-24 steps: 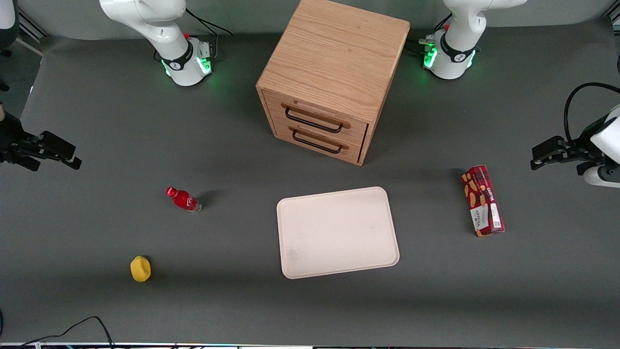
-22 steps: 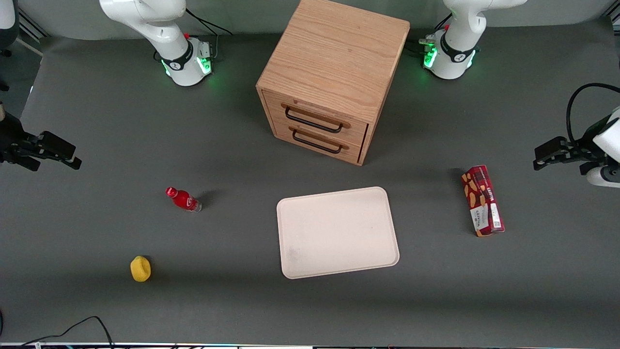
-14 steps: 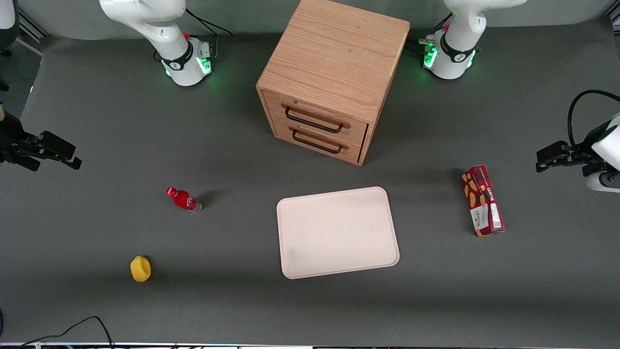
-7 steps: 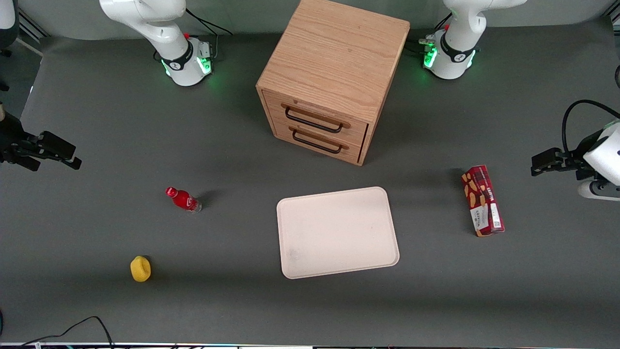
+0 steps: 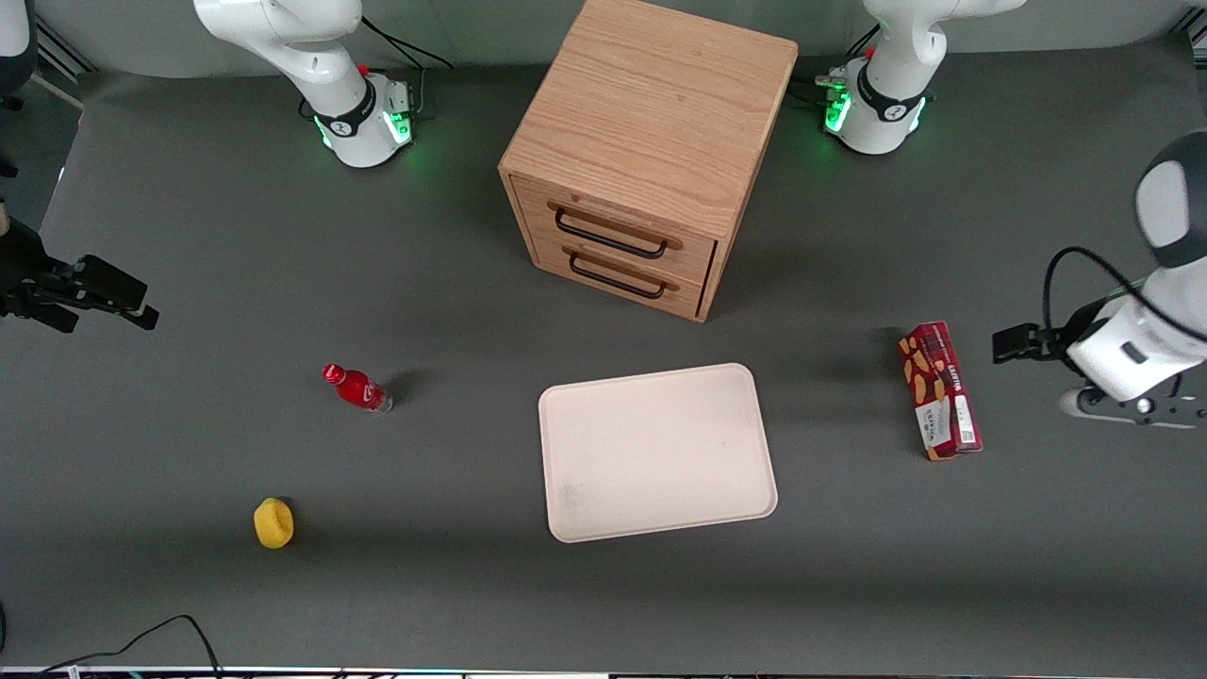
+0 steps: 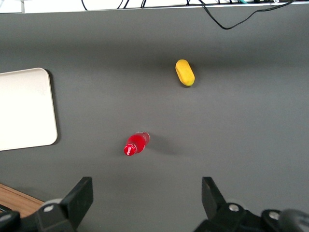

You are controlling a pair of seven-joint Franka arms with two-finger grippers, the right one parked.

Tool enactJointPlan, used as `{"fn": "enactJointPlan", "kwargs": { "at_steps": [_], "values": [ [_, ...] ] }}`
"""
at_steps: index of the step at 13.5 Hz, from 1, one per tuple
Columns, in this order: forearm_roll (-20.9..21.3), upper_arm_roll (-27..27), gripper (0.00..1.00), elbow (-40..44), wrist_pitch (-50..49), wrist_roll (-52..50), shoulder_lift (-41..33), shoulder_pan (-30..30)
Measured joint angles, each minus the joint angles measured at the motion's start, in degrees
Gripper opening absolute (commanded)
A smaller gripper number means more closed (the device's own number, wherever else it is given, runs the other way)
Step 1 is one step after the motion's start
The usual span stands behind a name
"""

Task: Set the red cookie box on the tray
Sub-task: 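Lower the left gripper over the red cookie box and close on it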

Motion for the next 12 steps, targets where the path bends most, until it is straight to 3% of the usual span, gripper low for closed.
{"fn": "enactJointPlan", "kwargs": {
  "at_steps": [5, 12],
  "values": [
    [0.5, -0.1, 1.0, -10.9, 11.1, -1.9, 0.7, -0.1],
    [0.6, 0.2, 1.0, -12.5, 23.0, -2.1, 7.4, 0.4]
  ]
}}
